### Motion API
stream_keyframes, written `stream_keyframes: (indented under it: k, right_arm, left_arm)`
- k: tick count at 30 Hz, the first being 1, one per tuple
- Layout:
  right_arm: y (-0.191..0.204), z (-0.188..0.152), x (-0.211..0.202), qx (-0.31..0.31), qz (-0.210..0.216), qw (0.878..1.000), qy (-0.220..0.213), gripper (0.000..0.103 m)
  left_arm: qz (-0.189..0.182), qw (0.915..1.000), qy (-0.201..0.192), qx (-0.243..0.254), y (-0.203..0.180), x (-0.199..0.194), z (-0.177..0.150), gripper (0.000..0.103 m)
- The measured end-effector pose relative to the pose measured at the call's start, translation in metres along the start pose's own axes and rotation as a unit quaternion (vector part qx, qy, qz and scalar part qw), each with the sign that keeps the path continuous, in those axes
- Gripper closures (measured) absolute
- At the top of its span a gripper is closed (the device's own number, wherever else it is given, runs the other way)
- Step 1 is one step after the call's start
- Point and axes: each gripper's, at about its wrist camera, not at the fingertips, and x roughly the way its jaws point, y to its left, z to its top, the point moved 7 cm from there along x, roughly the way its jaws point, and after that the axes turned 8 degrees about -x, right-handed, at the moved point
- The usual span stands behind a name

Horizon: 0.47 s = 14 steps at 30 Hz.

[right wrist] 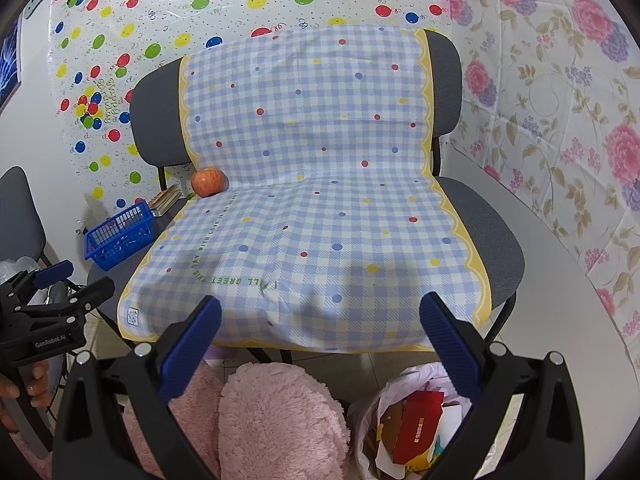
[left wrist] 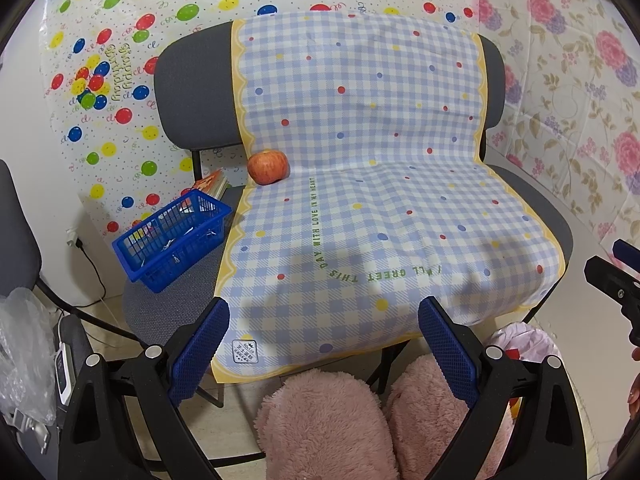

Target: Collect trash

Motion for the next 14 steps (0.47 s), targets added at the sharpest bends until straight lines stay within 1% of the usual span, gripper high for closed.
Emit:
stream_keyframes:
  k: [5,7,11,13,14]
  right_arm:
    - [-0.006,-0.001,0.008,0.004,0.006,1.0,0.006,0.006]
    - [-0.01,-0.001,0.016,0.007,0.005,1.0,0.01,0.006]
    - [-0.027,0.005,0.044,0.009,-0.003,1.0,0.015,0.006]
    - [-0.041,0.01,0.071,0.003,-0.012,1.0,0.021,0.006]
    - [-0.048,0.012,0.085,0.001,-0.017,1.0,0.026,0.006]
  left_arm:
    - [0.003,0.9999,-0.013,0.003,0.002,0.003,0.0,0.009]
    - [0.005,0.9999,-0.01,0.002,0.005,0.011,0.001,0.009]
    - [0.009,0.9999,0.012,0.007,0.003,0.034,0.0,0.009]
    - [-0.006,0.9996,0.029,0.003,0.001,0.046,-0.002,0.009]
    - [-0.018,0.9991,0.039,-0.002,0.002,0.053,-0.004,0.007]
